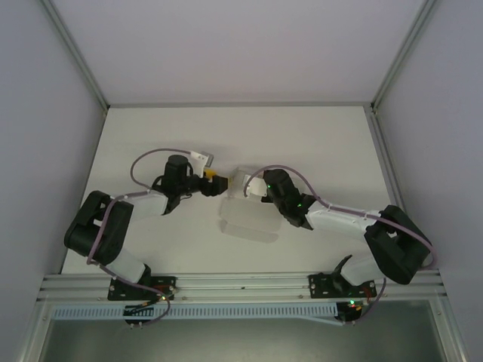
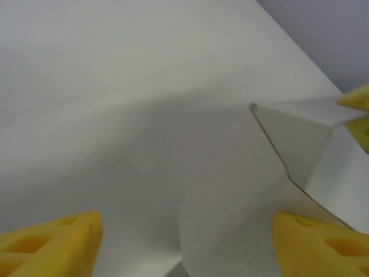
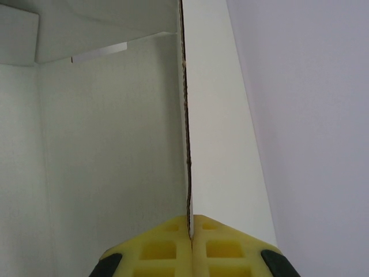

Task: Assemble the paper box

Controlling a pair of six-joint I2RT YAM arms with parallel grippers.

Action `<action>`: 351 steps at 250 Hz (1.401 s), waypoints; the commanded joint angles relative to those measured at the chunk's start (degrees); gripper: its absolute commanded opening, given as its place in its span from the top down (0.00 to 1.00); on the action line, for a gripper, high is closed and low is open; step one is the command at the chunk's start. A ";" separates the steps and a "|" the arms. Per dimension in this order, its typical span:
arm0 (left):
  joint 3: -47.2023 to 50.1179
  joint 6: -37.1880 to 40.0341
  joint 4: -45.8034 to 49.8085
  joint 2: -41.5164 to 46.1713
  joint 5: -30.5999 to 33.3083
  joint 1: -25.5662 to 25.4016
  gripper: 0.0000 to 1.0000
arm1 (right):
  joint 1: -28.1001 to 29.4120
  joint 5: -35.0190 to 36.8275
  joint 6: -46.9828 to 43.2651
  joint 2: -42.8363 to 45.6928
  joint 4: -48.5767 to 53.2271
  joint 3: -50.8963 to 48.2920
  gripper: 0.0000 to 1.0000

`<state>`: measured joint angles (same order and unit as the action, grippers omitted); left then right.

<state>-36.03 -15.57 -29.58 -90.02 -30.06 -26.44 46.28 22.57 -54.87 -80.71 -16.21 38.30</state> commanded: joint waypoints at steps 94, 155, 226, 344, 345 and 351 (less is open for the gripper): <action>0.95 4.83 -7.50 -4.50 -4.88 -4.39 0.44 | 2.58 1.86 -0.43 0.98 -2.13 -2.86 1.00; 4.19 7.14 -9.53 -6.08 1.26 -6.20 0.42 | 8.86 10.53 -6.46 2.98 -2.33 -7.59 1.00; 4.48 8.29 -12.10 -7.02 7.86 -10.60 0.43 | 14.58 19.64 -3.98 -0.94 -0.40 -8.83 1.00; 6.40 7.95 -17.48 -5.74 16.34 -14.38 0.44 | 16.21 19.29 -0.32 -0.42 -2.01 -10.12 1.00; 6.49 7.98 -17.37 -5.72 16.30 -14.41 0.44 | 16.21 19.29 -0.32 -0.42 -2.01 -10.12 1.00; 6.88 8.31 -16.66 -5.30 15.97 -14.35 0.44 | 16.10 19.55 -0.69 0.24 -1.98 -10.34 1.00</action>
<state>-30.44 -8.60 -44.77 -96.64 -16.69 -40.66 61.30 45.50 -55.48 -81.78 -22.17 30.76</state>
